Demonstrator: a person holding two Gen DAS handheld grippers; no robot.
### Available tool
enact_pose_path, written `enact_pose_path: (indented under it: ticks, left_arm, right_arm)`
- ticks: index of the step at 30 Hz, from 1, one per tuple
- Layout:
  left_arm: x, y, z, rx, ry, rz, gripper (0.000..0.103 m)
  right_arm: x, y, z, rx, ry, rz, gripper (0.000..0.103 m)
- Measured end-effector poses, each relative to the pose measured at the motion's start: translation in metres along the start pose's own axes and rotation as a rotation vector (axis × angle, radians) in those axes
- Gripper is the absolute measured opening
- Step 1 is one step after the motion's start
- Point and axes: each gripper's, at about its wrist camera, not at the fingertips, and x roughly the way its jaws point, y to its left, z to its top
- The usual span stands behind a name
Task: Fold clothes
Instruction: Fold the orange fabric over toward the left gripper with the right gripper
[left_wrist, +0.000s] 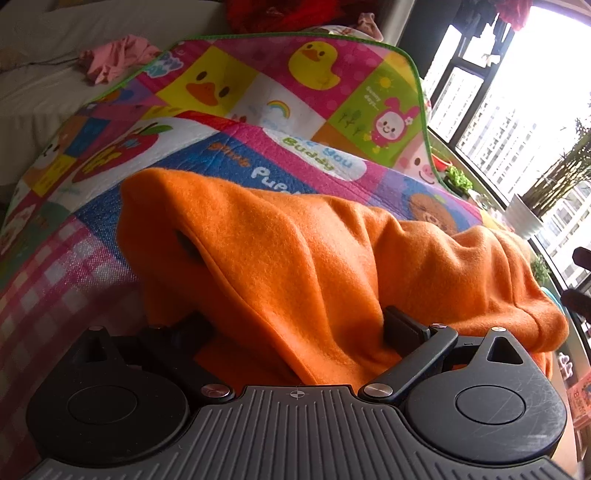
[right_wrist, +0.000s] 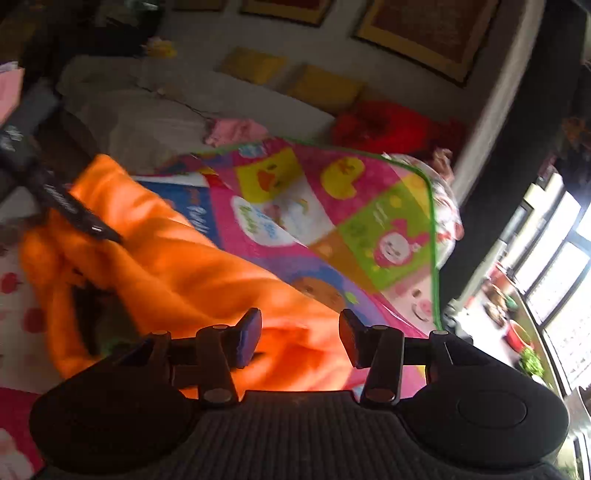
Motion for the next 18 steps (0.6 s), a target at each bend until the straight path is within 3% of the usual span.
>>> enact_pose_path:
  ticks: [3, 5, 6, 8, 11, 15, 18]
  left_arm:
    - [-0.004, 0.001, 0.000, -0.009, 0.000, 0.001, 0.100]
    - [-0.010, 0.003, 0.000, -0.019, 0.002, 0.000, 0.100]
    - [-0.014, 0.004, 0.000, -0.020, 0.000, -0.002, 0.100]
    - [-0.030, 0.005, -0.001, -0.009, -0.020, -0.011, 0.100]
    - [-0.054, 0.006, -0.004, 0.039, -0.055, -0.009, 0.100]
    - [-0.041, 0.002, -0.005, 0.111, -0.044, 0.084, 0.100]
    - [-0.019, 0.004, 0.001, 0.103, -0.043, 0.113, 0.100]
  right_arm:
    - [0.012, 0.040, 0.018, -0.087, -0.035, 0.135, 0.049]
    - [0.035, 0.064, 0.024, -0.149, -0.032, 0.173, 0.049]
    - [0.049, 0.074, 0.026, -0.177, -0.019, 0.173, 0.049]
    - [0.073, 0.086, 0.024, -0.204, 0.031, 0.167, 0.033]
    - [0.082, 0.085, 0.019, -0.198, 0.042, 0.133, 0.025]
    - [0.062, 0.080, 0.026, -0.184, -0.027, 0.073, 0.008]
    - [0.034, 0.072, 0.033, -0.168, -0.097, 0.063, 0.006]
